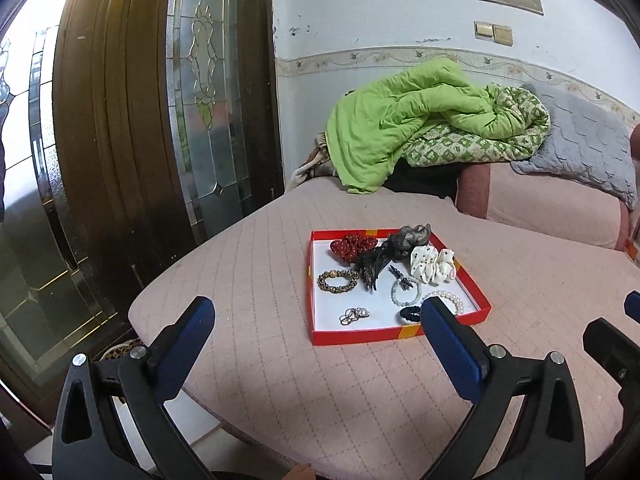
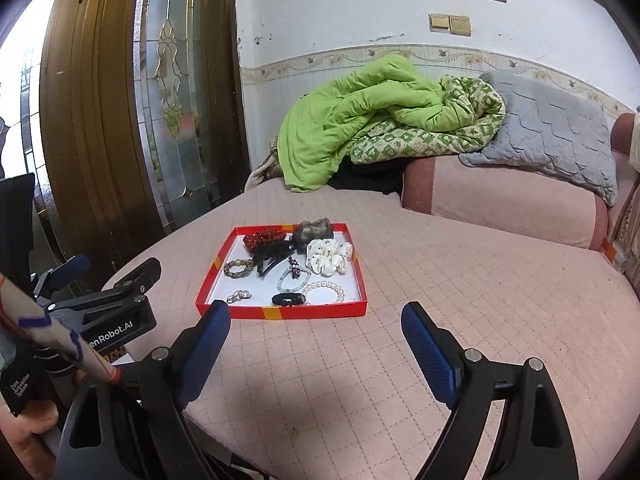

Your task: Organize jewelry

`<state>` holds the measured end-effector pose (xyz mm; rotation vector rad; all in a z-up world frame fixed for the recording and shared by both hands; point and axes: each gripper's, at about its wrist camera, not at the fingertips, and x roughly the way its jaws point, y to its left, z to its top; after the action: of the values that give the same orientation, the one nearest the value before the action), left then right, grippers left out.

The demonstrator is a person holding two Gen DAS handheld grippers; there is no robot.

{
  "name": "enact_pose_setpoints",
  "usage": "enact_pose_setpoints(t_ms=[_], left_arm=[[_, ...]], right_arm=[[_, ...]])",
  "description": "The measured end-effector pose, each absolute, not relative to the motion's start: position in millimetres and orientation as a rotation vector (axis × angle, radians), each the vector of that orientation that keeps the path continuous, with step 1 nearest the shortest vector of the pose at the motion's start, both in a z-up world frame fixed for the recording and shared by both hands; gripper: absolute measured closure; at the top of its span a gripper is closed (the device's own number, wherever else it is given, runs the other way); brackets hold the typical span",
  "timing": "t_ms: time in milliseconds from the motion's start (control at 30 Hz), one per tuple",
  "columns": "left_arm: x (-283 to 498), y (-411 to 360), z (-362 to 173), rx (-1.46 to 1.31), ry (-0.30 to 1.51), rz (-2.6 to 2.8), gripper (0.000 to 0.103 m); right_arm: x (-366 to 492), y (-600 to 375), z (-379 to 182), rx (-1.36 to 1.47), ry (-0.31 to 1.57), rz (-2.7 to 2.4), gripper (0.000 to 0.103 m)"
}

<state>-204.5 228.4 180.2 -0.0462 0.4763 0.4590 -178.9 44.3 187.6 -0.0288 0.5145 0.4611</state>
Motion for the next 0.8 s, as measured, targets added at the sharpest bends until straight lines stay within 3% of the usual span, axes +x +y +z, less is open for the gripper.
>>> enact_pose_setpoints(t_ms=[800], left_arm=[[-220.6,229.3,182.7,-0.044,0.472,0.491,0.001]], right_arm=[[-193.3,48.0,191.5,-0.036,0.516,0.48,0.011]])
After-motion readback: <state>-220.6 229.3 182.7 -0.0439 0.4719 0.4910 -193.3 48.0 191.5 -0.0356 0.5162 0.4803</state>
